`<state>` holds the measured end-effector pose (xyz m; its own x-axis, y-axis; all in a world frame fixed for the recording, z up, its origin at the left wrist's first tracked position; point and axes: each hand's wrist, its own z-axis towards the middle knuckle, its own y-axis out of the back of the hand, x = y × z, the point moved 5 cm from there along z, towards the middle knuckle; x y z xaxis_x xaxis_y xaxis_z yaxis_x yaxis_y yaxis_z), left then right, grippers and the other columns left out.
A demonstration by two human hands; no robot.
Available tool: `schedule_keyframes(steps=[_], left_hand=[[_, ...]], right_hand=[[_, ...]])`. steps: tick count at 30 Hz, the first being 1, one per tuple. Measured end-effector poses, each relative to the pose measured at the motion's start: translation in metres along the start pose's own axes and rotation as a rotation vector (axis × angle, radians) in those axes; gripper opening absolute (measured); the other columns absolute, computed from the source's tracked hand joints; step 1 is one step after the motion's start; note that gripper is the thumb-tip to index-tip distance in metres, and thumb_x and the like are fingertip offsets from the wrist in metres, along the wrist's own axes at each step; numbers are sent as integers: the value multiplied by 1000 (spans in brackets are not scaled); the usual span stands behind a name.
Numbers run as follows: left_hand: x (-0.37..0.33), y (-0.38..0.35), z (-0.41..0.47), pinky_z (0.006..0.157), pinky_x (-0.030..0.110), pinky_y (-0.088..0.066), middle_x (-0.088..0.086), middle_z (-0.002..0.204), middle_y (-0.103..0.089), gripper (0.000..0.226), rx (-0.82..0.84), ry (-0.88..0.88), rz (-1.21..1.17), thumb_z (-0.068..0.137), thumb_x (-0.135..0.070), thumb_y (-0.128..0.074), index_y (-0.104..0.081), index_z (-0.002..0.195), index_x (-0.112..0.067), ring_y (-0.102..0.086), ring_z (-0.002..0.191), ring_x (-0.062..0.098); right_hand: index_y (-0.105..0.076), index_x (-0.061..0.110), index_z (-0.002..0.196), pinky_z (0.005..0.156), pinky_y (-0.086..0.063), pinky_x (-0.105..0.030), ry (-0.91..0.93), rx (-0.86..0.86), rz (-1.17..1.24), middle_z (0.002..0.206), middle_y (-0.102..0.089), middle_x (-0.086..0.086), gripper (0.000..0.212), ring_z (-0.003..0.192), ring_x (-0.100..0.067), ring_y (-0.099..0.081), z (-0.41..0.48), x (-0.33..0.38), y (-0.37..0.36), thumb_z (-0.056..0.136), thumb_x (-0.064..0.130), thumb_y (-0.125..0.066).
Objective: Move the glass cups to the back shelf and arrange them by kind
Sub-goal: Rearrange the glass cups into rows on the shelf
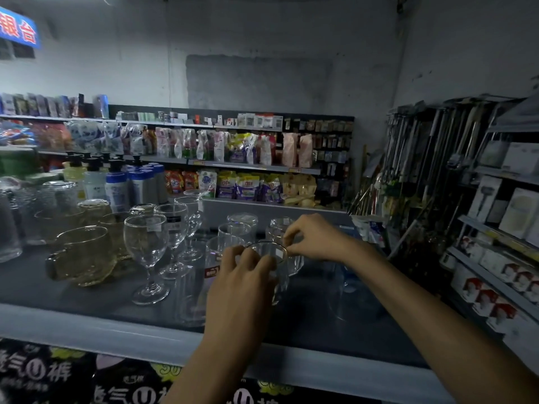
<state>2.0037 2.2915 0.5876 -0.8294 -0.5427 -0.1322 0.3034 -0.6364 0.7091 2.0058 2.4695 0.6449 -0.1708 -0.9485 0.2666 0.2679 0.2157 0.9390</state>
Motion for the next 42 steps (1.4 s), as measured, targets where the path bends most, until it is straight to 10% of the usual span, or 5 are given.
schedule_keyframes(steps=[8,25,33,42], left_hand=[[1,-1,-1,60,38,-56,-3,113,-63,41,62,47,-41,71,-29,-91,-67,105,-27,-49,123,28],[-18,-6,6,76,24,-43,-9,137,-43,16,73,108,-334,88,-36,-77,-66,101,-37,-42,131,16],[-25,-15,-8,85,27,-44,0,147,-37,66,-39,162,-461,78,-22,-86,-52,133,-36,-57,122,27],[-32,-27,-24,98,41,-50,4,167,-26,111,115,458,-406,87,-64,-67,6,160,-21,-53,136,29]], right_hand=[[-77,21,84,85,-47,-29,25,-222,165,88,-70,14,10,87,0,-63,-25,-13,51,85,30,-83],[-66,21,99,90,-59,-50,28,-606,1526,113,-72,-4,13,106,-24,-70,-108,-12,57,87,19,-70],[-70,11,117,103,-52,-38,-164,-648,2178,133,-69,-11,35,123,-27,-66,-103,-26,45,88,32,-72],[-70,15,123,89,-57,-47,-172,-856,2321,119,-75,-14,36,112,-34,-67,-117,-45,43,98,39,-60]])
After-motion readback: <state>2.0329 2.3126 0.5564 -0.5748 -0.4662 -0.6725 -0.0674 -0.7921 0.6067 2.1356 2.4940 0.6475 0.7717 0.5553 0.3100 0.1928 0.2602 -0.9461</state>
